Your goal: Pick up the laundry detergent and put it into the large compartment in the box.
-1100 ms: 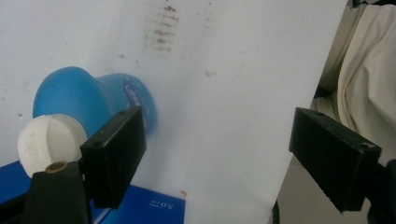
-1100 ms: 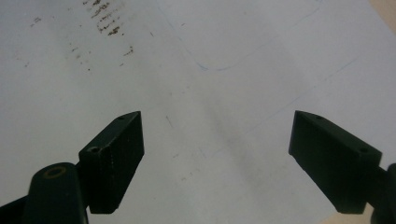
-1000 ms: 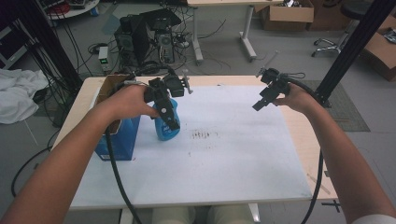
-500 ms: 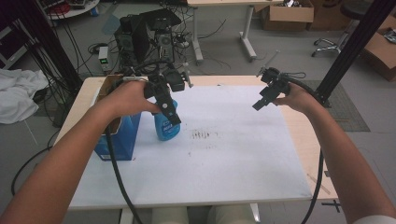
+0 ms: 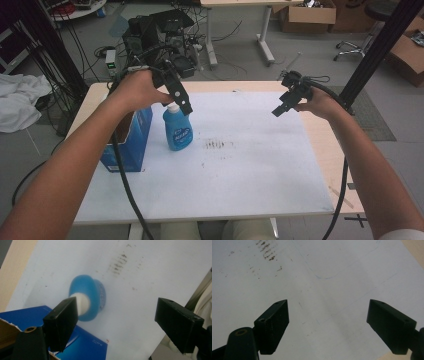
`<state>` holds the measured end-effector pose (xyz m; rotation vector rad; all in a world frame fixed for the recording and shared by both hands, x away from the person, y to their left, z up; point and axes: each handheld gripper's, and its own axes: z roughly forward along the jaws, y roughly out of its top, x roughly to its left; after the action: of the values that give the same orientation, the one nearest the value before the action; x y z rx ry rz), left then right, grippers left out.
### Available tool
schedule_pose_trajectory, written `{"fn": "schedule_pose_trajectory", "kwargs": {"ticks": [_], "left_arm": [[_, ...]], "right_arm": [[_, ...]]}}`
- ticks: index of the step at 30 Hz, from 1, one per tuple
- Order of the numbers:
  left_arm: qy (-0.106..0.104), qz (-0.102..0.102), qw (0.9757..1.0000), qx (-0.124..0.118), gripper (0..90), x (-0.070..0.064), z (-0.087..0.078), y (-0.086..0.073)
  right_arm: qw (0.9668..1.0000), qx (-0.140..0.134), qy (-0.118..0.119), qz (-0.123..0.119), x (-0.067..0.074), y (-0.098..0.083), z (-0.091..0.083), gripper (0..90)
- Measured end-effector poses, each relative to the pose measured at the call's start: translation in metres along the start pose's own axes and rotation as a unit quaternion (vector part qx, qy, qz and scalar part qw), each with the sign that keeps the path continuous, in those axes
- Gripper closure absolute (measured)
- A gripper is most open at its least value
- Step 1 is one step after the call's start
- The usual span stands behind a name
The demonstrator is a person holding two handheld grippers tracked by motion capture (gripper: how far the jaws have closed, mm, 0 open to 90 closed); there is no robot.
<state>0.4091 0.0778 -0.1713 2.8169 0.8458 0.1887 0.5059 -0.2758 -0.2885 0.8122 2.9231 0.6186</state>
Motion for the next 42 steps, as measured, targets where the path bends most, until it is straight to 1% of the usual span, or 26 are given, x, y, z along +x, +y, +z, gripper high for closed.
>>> {"fn": "schedule_pose_trajectory", "kwargs": {"ticks": [3, 4, 6, 8, 10, 11, 12, 14, 15, 19, 22, 25, 28, 30, 34, 35, 36, 39, 42], "left_arm": [[0.001, -0.009, 1.0, 0.004, 19.2, 0.005, 0.001, 0.002], [-0.005, -0.009, 0.9999, 0.009, 19.2, 0.007, 0.004, 0.002], [-0.006, -0.006, 0.9999, 0.012, 19.2, 0.008, 0.004, 0.003], [-0.012, 0.001, 0.9998, 0.013, 19.2, 0.01, 0.007, 0.003], [-0.009, 0.004, 0.9999, 0.014, 19.1, 0.013, 0.009, 0.003], [-0.014, 0.008, 0.9998, 0.014, 19.0, 0.016, 0.01, 0.003], [-0.014, 0.008, 0.9998, 0.014, 19.0, 0.016, 0.01, 0.003], [-0.02, 0.012, 0.9996, 0.017, 19.0, 0.019, 0.012, 0.002], [-0.024, 0.018, 0.9994, 0.019, 18.9, 0.022, 0.015, 0.002], [-0.025, 0.022, 0.9992, 0.024, 19.0, 0.025, 0.018, 0.001], [-0.031, 0.024, 0.9989, 0.025, 19.1, 0.03, 0.02, 0.003], [-0.033, 0.019, 0.9988, 0.029, 19.2, 0.032, 0.023, 0.004], [-0.033, 0.019, 0.9987, 0.033, 19.2, 0.035, 0.025, 0.006], [-0.035, 0.009, 0.9985, 0.041, 19.2, 0.038, 0.029, 0.007], [-0.035, 0.001, 0.9982, 0.049, 19.1, 0.041, 0.032, 0.008], [-0.034, -0.004, 0.998, 0.053, 19.0, 0.043, 0.034, 0.008], [-0.034, -0.004, 0.998, 0.053, 19.0, 0.043, 0.034, 0.008], [-0.037, -0.013, 0.9977, 0.056, 19.0, 0.047, 0.038, 0.008], [-0.038, -0.012, 0.9976, 0.056, 19.1, 0.049, 0.039, 0.008]], "right_arm": [[1.0, 0.0, 0.0, 0.001, -0.001, -0.001, 0.0, 17.8], [1.0, 0.0, 0.0, 0.001, -0.001, -0.001, 0.0, 17.8], [1.0, 0.0, 0.0, 0.0, -0.001, -0.001, -0.001, 17.8], [1.0, -0.001, 0.001, 0.002, 0.0, -0.001, -0.001, 17.8], [1.0, -0.002, 0.003, -0.001, -0.001, -0.002, -0.001, 17.8], [1.0, -0.001, 0.003, 0.001, -0.001, -0.003, -0.001, 17.8], [1.0, -0.001, 0.003, 0.001, -0.001, -0.003, -0.001, 17.8], [1.0, -0.001, 0.004, 0.002, -0.001, -0.003, 0.0, 17.8], [1.0, 0.0, 0.004, 0.001, -0.002, -0.004, 0.0, 17.8], [1.0, -0.001, 0.003, 0.003, -0.002, -0.004, -0.001, 17.8], [1.0, -0.001, 0.003, 0.003, -0.003, -0.005, -0.001, 17.8], [1.0, 0.0, 0.003, 0.004, -0.003, -0.005, -0.002, 17.8], [1.0, -0.001, 0.002, 0.003, -0.003, -0.005, -0.002, 17.8], [1.0, -0.002, 0.003, 0.003, -0.003, -0.005, -0.002, 17.8], [1.0, 0.001, 0.003, 0.003, -0.004, -0.005, -0.001, 17.8], [1.0, 0.002, 0.003, 0.003, -0.004, -0.005, -0.001, 17.8], [1.0, 0.001, 0.003, 0.003, -0.004, -0.005, 0.0, 17.8], [1.0, 0.003, 0.004, 0.003, -0.004, -0.005, 0.001, 17.8], [1.0, 0.003, 0.004, 0.003, -0.005, -0.005, 0.001, 17.8]]}}
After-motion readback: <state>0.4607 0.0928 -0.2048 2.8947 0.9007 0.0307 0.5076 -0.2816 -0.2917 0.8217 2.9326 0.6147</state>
